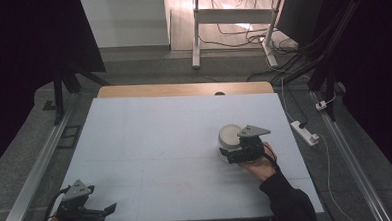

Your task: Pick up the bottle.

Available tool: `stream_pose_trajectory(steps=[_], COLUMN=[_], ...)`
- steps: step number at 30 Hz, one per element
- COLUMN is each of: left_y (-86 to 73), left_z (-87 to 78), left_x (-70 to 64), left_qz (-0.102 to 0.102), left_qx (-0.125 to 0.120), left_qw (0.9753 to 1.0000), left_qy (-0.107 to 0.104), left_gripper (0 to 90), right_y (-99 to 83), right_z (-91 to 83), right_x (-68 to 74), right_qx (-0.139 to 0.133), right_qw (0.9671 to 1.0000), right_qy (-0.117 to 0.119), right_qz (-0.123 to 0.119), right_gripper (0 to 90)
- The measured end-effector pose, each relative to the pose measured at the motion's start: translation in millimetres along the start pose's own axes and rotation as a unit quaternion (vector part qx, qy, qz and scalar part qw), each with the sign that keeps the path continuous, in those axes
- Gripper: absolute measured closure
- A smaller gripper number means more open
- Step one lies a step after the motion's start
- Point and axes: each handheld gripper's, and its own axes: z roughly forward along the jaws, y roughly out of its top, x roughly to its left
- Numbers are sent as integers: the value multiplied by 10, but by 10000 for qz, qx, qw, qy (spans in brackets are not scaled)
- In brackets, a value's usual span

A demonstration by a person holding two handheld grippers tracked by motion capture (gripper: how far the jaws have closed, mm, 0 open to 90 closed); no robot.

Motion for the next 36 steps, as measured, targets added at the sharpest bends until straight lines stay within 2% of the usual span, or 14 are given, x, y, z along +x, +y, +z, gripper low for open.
stream_pose_trajectory(steps=[13,26,29,36], left_y=[0,0,0,-1], left_z=[-3,-2,-2,-2], left_x=[3,4,4,4], left_qz=[-21,-19,-24,-13], left_qx=[-7,-5,-4,-4], left_qw=[10000,10000,10000,10000], left_qy=[-6,-11,-13,-15], left_gripper=[0,0,0,0], right_y=[140,268,299,341], right_z=[-46,-13,20,68], right_x=[192,482,593,746], right_qx=[-134,-189,-177,-140], right_qw=[9988,9961,9947,9924], right_qy=[454,813,955,1167], right_qz=[-79,-283,-348,-355], right_gripper=[65,66,66,66])
